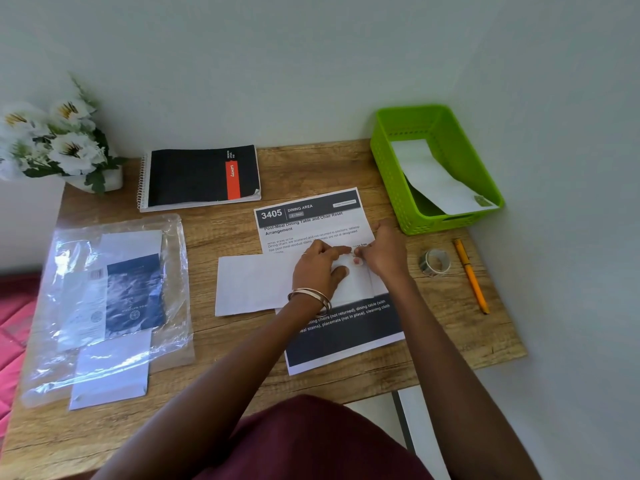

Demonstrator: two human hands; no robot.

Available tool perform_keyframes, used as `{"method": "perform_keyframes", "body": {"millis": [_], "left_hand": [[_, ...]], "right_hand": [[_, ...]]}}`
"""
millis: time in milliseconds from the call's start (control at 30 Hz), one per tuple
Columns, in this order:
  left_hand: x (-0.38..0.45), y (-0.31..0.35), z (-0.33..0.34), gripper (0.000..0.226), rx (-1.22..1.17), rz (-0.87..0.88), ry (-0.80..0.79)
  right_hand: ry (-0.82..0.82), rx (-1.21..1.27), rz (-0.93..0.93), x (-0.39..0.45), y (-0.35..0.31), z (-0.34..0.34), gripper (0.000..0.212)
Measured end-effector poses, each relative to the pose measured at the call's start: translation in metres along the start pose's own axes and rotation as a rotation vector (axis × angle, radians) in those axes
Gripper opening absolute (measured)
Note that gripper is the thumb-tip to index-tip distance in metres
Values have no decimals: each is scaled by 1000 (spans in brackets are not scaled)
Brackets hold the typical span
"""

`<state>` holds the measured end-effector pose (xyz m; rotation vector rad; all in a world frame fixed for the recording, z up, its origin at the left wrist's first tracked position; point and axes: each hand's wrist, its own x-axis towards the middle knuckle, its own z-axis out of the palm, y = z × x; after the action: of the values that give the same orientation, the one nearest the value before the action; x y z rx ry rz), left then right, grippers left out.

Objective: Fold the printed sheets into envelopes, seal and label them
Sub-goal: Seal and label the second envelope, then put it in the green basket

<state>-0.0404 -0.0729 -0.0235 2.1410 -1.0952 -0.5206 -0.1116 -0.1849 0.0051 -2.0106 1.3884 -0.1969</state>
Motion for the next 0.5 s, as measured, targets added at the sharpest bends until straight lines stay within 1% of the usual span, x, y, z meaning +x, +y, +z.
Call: {"method": "perform_keyframes", "body": {"millis": [500], "left_hand": [[1,-2,1,38,-1,11,0]], "right_hand": [[-12,-63,-19,-2,-4,-1,50]]}}
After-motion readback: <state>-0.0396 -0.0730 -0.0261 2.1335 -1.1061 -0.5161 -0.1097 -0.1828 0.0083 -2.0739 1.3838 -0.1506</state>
